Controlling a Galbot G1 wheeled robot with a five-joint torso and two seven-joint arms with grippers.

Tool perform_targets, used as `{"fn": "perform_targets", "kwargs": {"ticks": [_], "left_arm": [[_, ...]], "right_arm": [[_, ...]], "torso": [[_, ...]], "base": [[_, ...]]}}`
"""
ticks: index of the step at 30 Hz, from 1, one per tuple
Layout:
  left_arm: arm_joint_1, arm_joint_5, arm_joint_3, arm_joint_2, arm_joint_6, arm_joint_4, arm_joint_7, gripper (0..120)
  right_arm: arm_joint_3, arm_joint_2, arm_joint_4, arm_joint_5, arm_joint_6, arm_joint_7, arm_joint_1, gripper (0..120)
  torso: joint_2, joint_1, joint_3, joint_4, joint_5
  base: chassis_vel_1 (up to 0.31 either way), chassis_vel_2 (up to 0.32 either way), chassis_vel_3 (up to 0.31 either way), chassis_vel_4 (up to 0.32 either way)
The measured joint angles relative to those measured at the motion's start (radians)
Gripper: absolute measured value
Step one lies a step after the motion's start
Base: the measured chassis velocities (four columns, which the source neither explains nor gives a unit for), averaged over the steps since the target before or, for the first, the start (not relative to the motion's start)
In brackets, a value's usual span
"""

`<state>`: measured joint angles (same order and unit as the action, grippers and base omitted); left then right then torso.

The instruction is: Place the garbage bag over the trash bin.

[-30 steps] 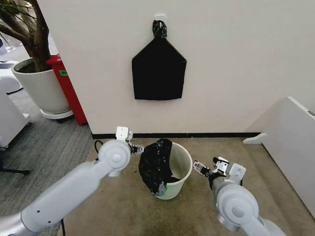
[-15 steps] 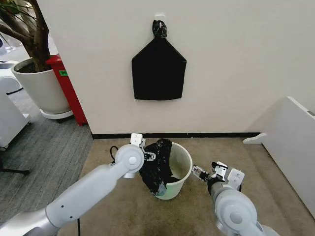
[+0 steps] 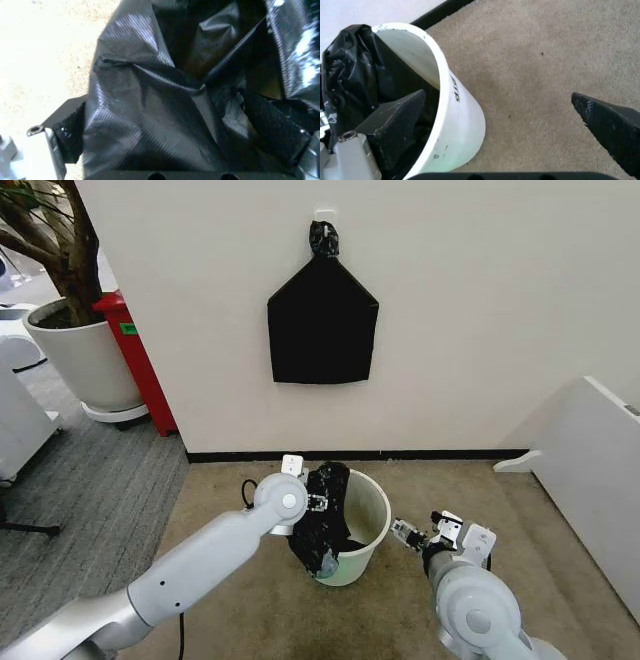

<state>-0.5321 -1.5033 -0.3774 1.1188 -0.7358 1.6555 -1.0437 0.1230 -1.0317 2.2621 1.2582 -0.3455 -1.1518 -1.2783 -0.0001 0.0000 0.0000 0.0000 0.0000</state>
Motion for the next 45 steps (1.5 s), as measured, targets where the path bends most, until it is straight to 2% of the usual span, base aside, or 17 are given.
{"fn": "perform_targets", "kwargs": {"ticks": [8,12,13,17,20,23,26,34,39,42,45], "left_arm": [[-0.006,0.007,-0.012,0.005,0.000,-0.019,0.028,94],[-0.011,0.036,-0.012,0.013,0.001,-0.038,0.043,77],[-0.011,0.036,-0.012,0.013,0.001,-0.038,0.043,77],[-0.016,0.040,-0.011,0.019,0.001,-0.042,0.041,58],[-0.017,0.040,-0.010,0.020,0.001,-0.042,0.038,53],[-0.022,0.035,-0.010,0.022,0.002,-0.038,0.019,41],[-0.030,0.010,-0.009,0.022,0.002,-0.023,-0.020,26],[-0.074,-0.030,0.011,-0.002,0.018,0.066,-0.098,4],[-0.096,-0.047,0.034,-0.026,0.063,0.127,-0.100,0],[-0.107,-0.074,0.064,-0.046,0.101,0.178,-0.103,0],[-0.111,-0.082,0.074,-0.053,0.118,0.202,-0.098,0]], "right_arm": [[-0.002,-0.004,-0.014,0.006,0.000,-0.003,0.004,100],[-0.002,-0.005,-0.023,0.005,0.000,-0.004,0.005,100],[-0.002,-0.005,-0.023,0.005,0.000,-0.004,0.005,100],[0.000,-0.004,-0.029,0.004,-0.001,-0.006,0.004,100],[0.001,-0.004,-0.032,0.003,-0.001,-0.006,0.004,100],[0.001,-0.005,-0.038,-0.003,-0.001,-0.006,0.004,100],[0.000,-0.005,-0.044,-0.011,-0.002,-0.006,0.007,100],[0.010,0.006,-0.035,-0.034,-0.004,0.004,0.036,100],[0.018,0.017,0.013,-0.057,-0.008,0.043,0.053,100],[0.018,0.026,0.057,-0.069,-0.014,0.087,0.059,100],[0.015,0.029,0.078,-0.070,-0.017,0.100,0.063,100]], "torso": [[0.000,0.000,0.000,0.0000,0.0000],[0.000,0.000,0.000,0.0002,0.0004],[0.000,0.000,0.000,0.0002,0.0004],[0.000,0.000,0.000,0.0003,0.0003],[0.000,0.000,0.000,0.0003,0.0002],[0.000,0.000,0.000,0.0002,0.0000],[0.000,0.000,0.000,0.0001,0.0000],[0.000,0.000,0.000,0.0000,-0.0003],[0.000,0.000,0.000,-0.0004,-0.0005],[0.000,0.000,0.000,0.0003,0.0004],[0.000,0.000,0.000,0.0002,-0.0006]], "base": [[0.000,0.000,0.000,0.000],[0.000,0.000,0.000,0.000],[0.000,0.000,0.000,0.000],[0.000,0.000,0.000,0.000],[0.000,0.000,0.000,0.000],[0.000,0.000,0.000,0.000],[0.000,0.000,0.000,0.000],[0.000,0.000,0.000,0.000],[0.000,0.000,0.000,0.000],[0.000,0.000,0.000,0.000],[0.000,0.000,0.000,0.000]]}}
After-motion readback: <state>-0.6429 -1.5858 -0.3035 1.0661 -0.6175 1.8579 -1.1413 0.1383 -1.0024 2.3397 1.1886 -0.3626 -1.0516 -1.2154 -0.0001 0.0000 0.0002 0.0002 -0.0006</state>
